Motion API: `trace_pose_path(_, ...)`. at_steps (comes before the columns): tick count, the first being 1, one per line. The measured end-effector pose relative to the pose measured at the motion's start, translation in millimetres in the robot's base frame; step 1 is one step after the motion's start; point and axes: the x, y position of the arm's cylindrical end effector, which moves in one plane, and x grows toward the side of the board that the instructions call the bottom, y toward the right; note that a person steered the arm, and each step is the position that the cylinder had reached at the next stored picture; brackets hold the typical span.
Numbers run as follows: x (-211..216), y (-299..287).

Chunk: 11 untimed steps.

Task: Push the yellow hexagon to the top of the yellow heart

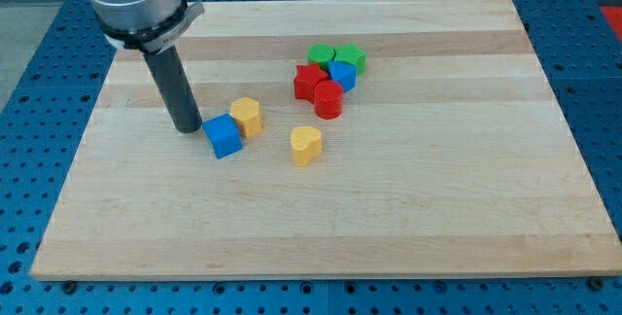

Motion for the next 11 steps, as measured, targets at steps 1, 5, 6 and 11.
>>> trace_pose_path(1,-4,15)
trace_pose_path(5,17,85)
trace_pose_path(6,19,111)
trace_pose_path(11,-11,94)
